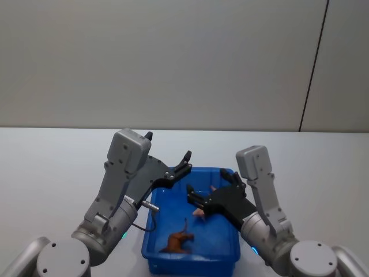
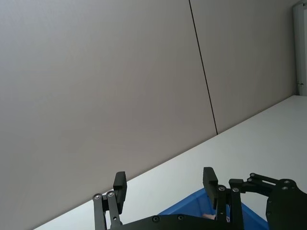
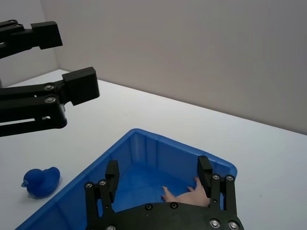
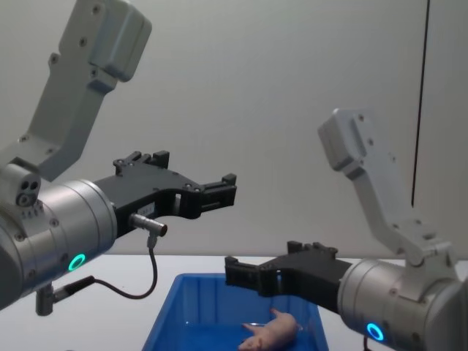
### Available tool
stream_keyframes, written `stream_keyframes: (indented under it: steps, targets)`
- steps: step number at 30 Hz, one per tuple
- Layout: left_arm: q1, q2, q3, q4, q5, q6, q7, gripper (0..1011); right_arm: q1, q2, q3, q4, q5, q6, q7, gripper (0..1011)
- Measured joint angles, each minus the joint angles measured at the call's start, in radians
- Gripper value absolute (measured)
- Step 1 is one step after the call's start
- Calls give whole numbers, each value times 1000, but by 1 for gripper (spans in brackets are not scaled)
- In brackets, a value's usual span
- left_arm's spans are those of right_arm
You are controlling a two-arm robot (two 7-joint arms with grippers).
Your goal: Pick up the two dolls from the table and place them into the box.
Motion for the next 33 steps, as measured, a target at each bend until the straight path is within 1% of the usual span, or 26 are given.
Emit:
stream_keyframes:
  steps: [1,11,14,21,24,33]
  targets:
    - [0,0,0,0,0,0,0,1001,-3,1,1,-3,0,0,-4,1001]
    - [0,0,0,0,0,0,0,1002,-45,26,13,-65,1,-24,-83,1001]
    - [0,0,0,0,0,0,0,1001,-68,41,22,-95,0,-35,-122,1001]
    - [0,0,0,0,0,0,0,1001,-104,65,38,-141,3,-47,-186,1001]
    - [0,0,0,0,0,0,0,1001,-125,80,49,-164,9,-50,-223,1001]
    - [0,0,0,0,0,0,0,1002,-165,107,72,-202,21,-53,-288,1001]
